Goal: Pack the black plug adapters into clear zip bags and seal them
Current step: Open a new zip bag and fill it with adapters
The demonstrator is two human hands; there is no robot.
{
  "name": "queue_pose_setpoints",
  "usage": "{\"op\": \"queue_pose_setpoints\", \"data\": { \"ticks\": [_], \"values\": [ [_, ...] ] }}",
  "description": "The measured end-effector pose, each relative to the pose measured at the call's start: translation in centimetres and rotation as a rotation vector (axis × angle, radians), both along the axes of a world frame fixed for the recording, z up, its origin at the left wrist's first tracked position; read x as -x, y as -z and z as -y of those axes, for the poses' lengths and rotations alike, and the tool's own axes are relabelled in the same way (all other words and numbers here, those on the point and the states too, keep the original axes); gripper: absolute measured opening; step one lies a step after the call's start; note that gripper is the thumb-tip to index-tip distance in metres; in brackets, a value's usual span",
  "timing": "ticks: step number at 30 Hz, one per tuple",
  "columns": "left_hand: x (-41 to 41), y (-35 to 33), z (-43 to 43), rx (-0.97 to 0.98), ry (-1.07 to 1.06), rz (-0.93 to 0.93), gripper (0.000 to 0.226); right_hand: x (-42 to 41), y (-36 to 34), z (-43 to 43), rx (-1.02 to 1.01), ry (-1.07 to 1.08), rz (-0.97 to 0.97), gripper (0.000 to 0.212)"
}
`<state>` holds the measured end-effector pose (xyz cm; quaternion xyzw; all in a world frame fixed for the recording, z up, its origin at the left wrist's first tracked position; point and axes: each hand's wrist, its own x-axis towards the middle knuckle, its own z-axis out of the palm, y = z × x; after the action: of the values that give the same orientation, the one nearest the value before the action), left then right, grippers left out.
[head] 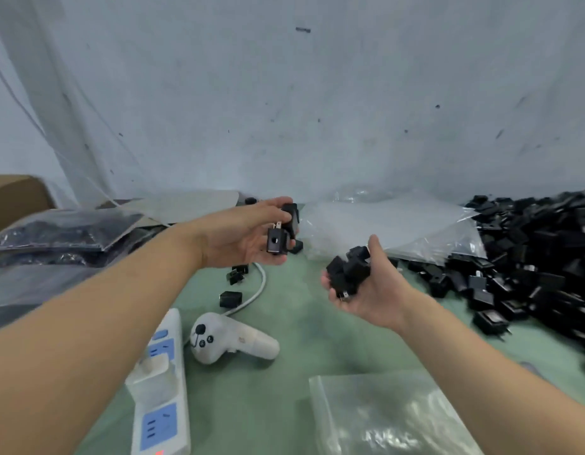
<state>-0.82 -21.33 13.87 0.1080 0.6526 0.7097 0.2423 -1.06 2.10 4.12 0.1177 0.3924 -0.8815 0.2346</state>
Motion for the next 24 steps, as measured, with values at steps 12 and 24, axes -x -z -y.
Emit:
{"op": "queue_pose_setpoints", "data": {
  "ticks": [12,24],
  "values": [
    [-9.8,5.1,-4.7,-0.443,-0.149,0.221,0.043,-7.8,-0.5,-1.3,-0.036,0.168,0.117,0.019],
    [-19.0,5.7,-15.1,0.292,-0.426,-0.776,0.056,-17.3,-4.6,-2.0,0.186,0.236,0.071,0.029]
  ]
}}
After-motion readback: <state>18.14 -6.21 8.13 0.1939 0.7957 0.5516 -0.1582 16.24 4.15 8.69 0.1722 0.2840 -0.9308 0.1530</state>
